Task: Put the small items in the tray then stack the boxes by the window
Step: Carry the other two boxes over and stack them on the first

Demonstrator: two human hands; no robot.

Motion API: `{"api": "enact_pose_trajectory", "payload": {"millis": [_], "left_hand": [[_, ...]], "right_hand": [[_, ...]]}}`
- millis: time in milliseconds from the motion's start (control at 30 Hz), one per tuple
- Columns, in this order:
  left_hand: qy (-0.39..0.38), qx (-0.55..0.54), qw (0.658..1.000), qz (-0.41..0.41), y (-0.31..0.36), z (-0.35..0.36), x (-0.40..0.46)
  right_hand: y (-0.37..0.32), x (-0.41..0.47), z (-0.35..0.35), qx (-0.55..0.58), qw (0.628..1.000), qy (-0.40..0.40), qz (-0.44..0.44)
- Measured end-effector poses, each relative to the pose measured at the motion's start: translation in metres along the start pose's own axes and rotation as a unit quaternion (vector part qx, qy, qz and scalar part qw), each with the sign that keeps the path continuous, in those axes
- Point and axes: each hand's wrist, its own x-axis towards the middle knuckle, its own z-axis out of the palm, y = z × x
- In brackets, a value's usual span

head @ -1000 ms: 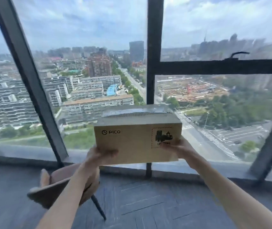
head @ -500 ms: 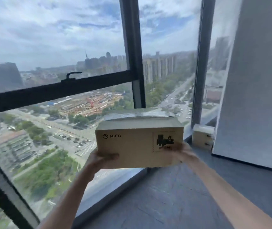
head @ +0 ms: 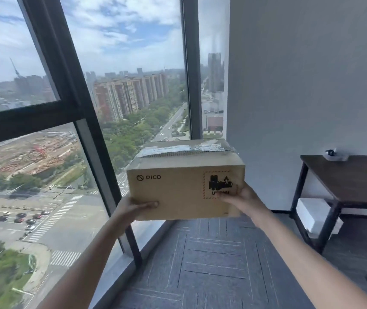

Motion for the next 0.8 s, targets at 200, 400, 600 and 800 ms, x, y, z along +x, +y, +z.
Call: {"api": "enact_pose_trajectory", "payload": {"millis": [200,400,600,800], "left_hand": [[-0.02,-0.04,0.999,0.023,0.012,-0.01,0.187],[-0.053,-0.051,0.997,0.035,0.02,-0.024,0.365],[-0.095,-0.054,0.993,0.033,0.0,-0.017,0.518],[-0.113,-0.049,0.992,0.018,-0.027,0.008,0.668]], "right_hand": [[-0.006,0.176,-0.006,-0.012,1.0,0.023,0.006],[-0.007,0.34,-0.013,-0.027,0.998,0.049,0.02],[0.019,0.478,-0.029,-0.03,0.997,0.052,0.041],[0.059,0.629,-0.063,-0.031,0.997,0.045,0.052]]}}
